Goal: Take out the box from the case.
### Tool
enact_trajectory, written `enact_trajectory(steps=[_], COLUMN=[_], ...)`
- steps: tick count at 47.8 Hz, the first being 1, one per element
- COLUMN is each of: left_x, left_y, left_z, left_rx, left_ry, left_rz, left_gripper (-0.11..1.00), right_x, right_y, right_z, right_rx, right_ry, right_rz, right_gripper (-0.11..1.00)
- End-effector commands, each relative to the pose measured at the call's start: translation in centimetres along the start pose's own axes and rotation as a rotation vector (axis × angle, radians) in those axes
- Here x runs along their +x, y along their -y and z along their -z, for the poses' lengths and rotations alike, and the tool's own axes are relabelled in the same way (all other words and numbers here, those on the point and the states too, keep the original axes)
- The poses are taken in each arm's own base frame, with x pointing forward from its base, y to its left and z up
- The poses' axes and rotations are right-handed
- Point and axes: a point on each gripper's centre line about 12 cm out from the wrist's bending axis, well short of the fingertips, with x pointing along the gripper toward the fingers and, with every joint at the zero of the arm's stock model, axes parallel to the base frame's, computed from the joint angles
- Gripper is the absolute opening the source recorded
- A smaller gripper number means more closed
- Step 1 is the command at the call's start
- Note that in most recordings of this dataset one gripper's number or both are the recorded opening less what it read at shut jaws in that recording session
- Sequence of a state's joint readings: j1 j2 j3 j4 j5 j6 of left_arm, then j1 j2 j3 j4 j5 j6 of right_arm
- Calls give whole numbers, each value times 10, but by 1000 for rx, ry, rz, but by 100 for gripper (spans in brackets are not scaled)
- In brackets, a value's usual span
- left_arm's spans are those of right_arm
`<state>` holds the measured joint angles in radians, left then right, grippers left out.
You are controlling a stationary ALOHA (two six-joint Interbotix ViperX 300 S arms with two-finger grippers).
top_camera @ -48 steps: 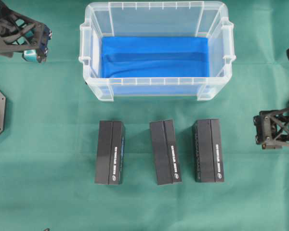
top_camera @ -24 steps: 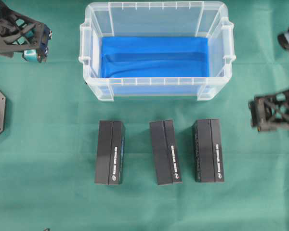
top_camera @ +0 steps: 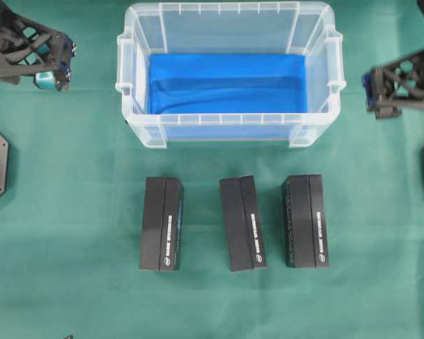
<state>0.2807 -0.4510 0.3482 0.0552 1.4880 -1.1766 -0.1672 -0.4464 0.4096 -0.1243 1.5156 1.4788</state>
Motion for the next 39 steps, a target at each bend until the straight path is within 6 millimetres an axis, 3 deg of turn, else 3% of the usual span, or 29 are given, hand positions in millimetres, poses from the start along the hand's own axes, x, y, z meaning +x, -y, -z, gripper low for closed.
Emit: enact_trajectory(steps=[1, 21, 39], left_x=[-6, -6, -6], left_y=[0, 0, -2], left_z=[0, -1, -3], left_rx=[-1, -4, -12], left_ry=[9, 9, 12], left_rz=[21, 21, 19], left_gripper=[99, 99, 99], right_x=[-3, 5, 6], right_y=[2, 12, 12], right_z=[-15, -60, -60], right_rx=[18, 32, 35], right_ry=[13, 38, 31], right_rz=[-26, -17, -18], right_gripper=[91, 91, 91])
